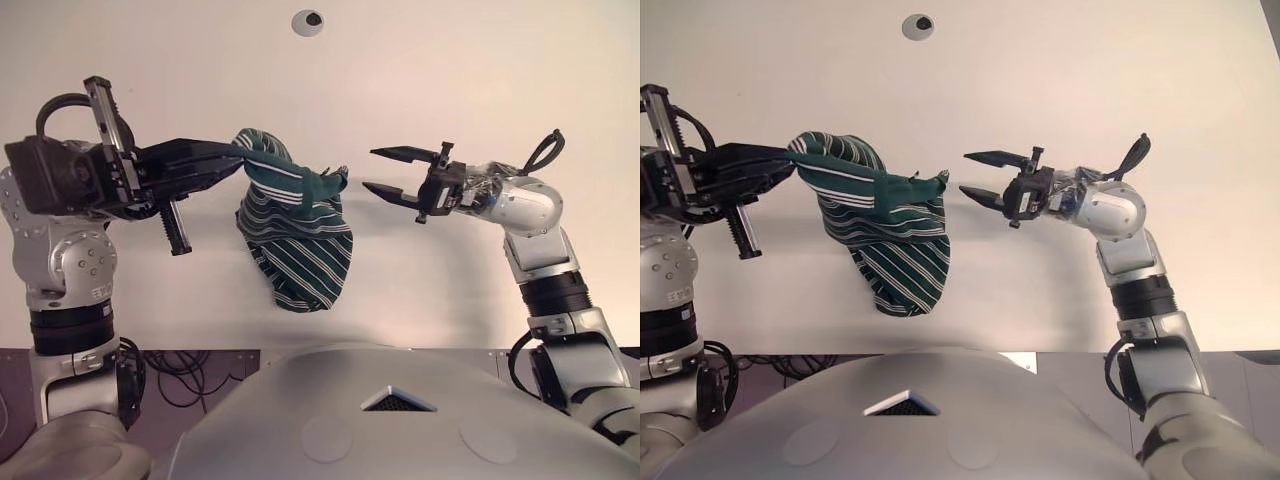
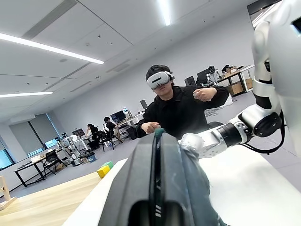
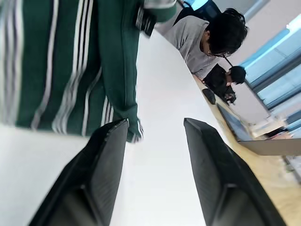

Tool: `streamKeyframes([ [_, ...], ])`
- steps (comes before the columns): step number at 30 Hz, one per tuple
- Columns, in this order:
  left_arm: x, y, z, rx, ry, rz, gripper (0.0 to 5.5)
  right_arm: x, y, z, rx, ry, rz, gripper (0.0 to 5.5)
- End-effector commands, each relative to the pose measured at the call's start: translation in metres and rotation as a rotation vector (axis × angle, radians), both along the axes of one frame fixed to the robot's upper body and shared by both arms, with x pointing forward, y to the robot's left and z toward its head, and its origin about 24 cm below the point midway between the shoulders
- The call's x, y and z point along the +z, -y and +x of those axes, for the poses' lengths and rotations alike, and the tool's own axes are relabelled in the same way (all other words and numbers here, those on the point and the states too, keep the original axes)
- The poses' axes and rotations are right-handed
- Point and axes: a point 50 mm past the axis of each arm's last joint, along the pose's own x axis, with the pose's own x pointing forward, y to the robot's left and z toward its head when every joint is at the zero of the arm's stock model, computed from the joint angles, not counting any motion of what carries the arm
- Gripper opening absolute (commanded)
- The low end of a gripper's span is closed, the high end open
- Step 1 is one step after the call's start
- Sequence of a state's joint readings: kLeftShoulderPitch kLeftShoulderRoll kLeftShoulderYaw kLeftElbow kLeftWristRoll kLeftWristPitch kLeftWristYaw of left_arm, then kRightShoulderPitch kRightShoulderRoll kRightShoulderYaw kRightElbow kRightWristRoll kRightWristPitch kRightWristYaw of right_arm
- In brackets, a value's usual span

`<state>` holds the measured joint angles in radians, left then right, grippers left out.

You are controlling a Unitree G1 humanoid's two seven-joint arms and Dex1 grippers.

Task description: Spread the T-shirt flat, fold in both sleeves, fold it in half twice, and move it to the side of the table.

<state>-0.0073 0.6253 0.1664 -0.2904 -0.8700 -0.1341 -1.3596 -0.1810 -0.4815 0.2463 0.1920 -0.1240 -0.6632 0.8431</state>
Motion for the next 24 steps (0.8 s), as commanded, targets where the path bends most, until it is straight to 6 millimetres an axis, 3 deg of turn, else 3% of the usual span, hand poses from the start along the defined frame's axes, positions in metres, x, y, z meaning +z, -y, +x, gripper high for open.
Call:
streamKeyframes([
  [1, 0.003, 0.004, -0.003, -0.012, 0.026, 0.027, 0.01, -0.007, -0.005, 0.003, 0.034, 0.078, -0.107, 2.17],
  [15, 0.004, 0.016, -0.010, -0.040, 0.060, 0.048, 0.01, -0.010, -0.025, 0.006, 0.118, 0.182, -0.192, 2.17],
  [24, 0.004, 0.018, -0.010, -0.041, 0.068, 0.056, 0.00, -0.015, -0.026, 0.006, 0.142, 0.208, -0.250, 0.65],
])
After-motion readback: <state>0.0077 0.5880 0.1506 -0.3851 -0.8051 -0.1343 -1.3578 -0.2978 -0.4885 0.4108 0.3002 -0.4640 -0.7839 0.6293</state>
